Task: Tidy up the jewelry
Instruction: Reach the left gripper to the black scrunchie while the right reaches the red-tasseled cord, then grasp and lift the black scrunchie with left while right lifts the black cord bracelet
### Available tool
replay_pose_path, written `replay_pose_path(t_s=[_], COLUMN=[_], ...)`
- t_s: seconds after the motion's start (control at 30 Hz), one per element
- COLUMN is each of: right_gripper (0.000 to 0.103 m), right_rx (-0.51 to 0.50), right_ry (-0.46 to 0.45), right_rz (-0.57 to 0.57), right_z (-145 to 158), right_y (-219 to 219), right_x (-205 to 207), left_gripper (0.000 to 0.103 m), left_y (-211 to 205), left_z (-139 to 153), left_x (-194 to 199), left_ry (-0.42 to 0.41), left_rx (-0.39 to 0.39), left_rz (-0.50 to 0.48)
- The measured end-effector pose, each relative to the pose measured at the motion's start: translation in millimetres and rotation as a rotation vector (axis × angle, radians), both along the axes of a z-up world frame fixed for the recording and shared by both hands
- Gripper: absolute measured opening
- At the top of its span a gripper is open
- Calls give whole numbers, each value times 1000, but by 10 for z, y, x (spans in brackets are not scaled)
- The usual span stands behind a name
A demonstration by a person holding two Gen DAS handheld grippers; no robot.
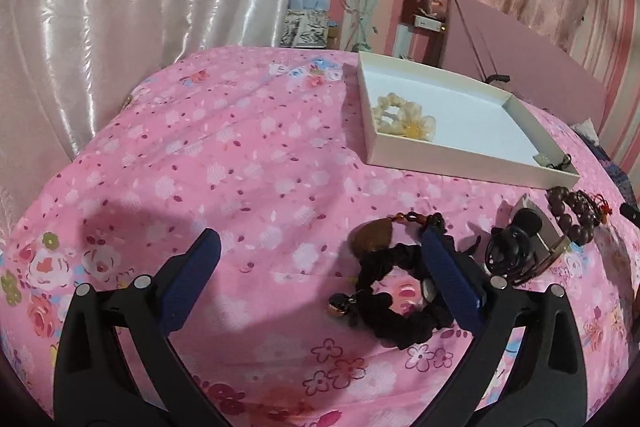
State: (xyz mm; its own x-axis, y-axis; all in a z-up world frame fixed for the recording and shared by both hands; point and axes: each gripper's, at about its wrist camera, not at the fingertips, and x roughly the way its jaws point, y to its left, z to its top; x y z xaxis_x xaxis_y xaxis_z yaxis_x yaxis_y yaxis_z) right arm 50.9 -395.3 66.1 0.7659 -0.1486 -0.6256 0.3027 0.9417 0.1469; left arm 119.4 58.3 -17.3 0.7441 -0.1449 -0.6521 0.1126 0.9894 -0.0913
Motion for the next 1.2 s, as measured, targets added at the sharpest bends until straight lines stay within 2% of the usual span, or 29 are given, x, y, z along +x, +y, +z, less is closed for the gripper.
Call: replay_pose_path(t_s=[0.17,0.27,0.37,0.43,0.5,0.57,0.63,0.7,0.77,0.8,0.87,0.9,1.03,1.2], right_gripper=[70,70,70,67,62,54,54,54,54,47,33,20,14,12], right_rx=[-7,-16,-15,-9,3,44,43,32,53,50,61,63,85,84], right_ry=[20,29,38,53,81,104,101,95,112,158,182,177,140,103], right_rz=[7,2,-8,-8,-2,18,4,-7,4,0,12,12,14,-24], right_z=[-15,-14,-17,-30,-64,-98,-87,-62,-110,-182,-223,-219,-183,-121], right_y=[19,27,17,12,1,-43,-76,-118,-147,-146,-145,-147,-160,-235], right_x=[8,7,5,43,92,165,212,302,413,492,533,523,391,73], left_gripper=[99,91,82,74,56,45,38,27,23,18,15,13,11,10], left_y=[-222,-328,-347,-330,-322,-334,-365,-403,-459,-485,-506,-499,-444,-368], left_z=[6,-32,-61,-85,-134,-162,-170,-179,-182,-182,-187,-185,-178,-142], left_x=[4,25,56,87,133,159,150,125,95,83,80,85,96,67], left_ry=[-5,19,40,61,97,118,116,113,107,105,107,107,106,85], left_rx=[78,112,114,101,80,66,70,82,109,121,132,129,107,87], left_rz=[-61,-99,-108,-105,-116,-136,-151,-166,-175,-179,-183,-180,-166,-140])
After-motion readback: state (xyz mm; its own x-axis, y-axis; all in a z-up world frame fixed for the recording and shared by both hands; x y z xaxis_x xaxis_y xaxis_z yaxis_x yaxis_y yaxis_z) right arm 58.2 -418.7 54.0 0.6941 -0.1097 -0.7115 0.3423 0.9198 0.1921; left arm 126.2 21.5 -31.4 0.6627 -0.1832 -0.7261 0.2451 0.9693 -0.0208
